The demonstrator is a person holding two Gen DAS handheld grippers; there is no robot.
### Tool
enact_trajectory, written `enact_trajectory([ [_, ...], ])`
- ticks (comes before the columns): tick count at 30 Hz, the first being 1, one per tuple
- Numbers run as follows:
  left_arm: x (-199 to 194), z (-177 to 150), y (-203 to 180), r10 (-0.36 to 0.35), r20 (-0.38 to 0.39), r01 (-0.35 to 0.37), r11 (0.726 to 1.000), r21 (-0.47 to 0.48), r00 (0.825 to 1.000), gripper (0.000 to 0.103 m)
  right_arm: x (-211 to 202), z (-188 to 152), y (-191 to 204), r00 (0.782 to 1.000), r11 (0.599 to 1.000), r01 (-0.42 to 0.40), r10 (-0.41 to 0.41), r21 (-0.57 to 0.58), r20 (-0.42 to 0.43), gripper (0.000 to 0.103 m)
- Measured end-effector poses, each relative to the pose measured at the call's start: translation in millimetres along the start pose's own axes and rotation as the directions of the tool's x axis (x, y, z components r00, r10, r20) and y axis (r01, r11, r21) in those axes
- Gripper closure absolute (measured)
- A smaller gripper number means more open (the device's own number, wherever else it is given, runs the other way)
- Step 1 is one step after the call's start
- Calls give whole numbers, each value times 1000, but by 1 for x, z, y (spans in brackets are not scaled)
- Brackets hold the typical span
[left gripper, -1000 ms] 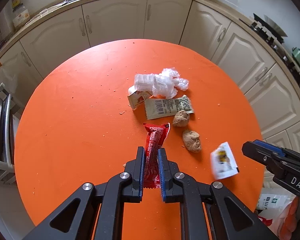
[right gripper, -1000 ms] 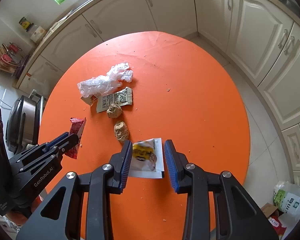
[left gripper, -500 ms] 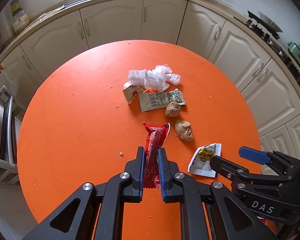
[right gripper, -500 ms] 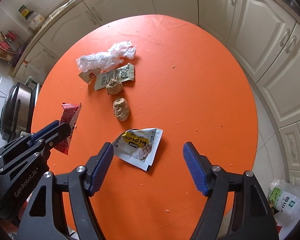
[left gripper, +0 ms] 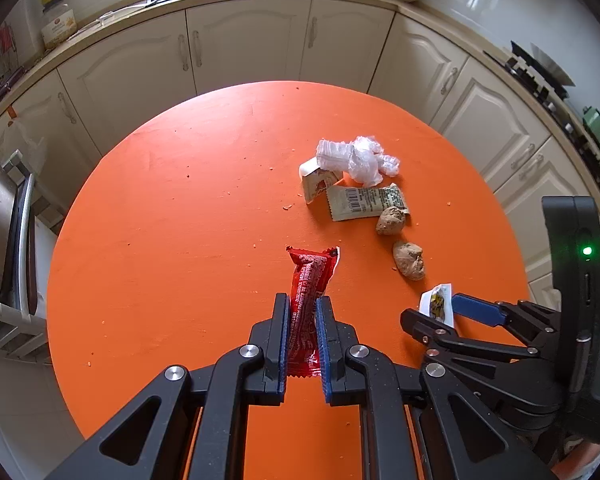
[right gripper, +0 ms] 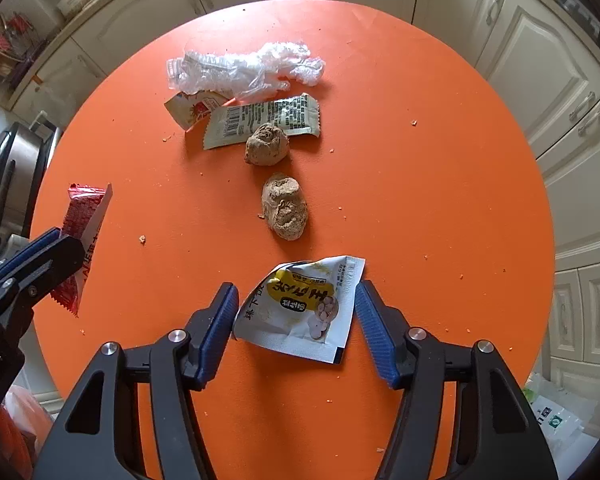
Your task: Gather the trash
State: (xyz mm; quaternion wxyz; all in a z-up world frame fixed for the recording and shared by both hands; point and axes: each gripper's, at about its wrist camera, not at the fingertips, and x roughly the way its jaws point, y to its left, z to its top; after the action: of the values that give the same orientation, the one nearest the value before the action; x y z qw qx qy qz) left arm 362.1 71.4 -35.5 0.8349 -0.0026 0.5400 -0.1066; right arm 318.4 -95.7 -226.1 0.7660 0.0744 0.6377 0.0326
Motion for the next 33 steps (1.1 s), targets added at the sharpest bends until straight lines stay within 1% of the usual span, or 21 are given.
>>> enact_trajectory([
  [1, 0, -1, 0, -3, -1, 3, 1000, -1, 1000, 94, -4, 0, -2, 1000, 1000, -22, 22, 3, 8, 55],
  [2, 1, -1, -1, -4, -2, 4, 1000, 1, 1000, 94, -9, -1, -4, 999, 999, -49, 49, 2, 17, 74],
  [3, 1, -2, -3, -6, -3, 6, 1000, 3, 1000, 94, -13, -2, -5, 998, 998, -69, 69, 2, 16, 89],
  [5, 0, -1, -9, -13, -1, 13, 1000, 10, 1000, 94, -20, -3, -9, 998, 998, -63, 63, 3, 23, 91],
  [7, -3, -2, -16, -22, 5, 22, 999, 24, 1000, 94, -23, -6, -17, 998, 998, -58, 58, 12, 23, 92],
  [12, -2, -4, -38, -27, 2, 27, 998, 58, 1000, 94, -31, -18, -39, 995, 994, -91, 89, 59, 39, 92],
  [16, -3, -5, -62, -35, 6, 34, 994, 99, 999, 94, -50, -26, -64, 992, 990, -102, 94, 96, 79, 93],
  [21, -3, -7, -100, -44, 11, 42, 986, 158, 999, 94, -76, -41, -100, 985, 980, -119, 98, 157, 139, 94],
  [25, 1, -6, -130, -50, 4, 48, 979, 199, 999, 94, -87, -49, -129, 982, 970, -122, 87, 210, 168, 94],
  [30, 11, -6, -178, -60, -12, 61, 961, 270, 998, 94, -102, -65, -174, 973, 949, -148, 91, 277, 211, 94],
  [33, 18, -7, -208, -70, -18, 72, 948, 310, 997, 94, -109, -76, -203, 971, 935, -147, 74, 323, 227, 94],
])
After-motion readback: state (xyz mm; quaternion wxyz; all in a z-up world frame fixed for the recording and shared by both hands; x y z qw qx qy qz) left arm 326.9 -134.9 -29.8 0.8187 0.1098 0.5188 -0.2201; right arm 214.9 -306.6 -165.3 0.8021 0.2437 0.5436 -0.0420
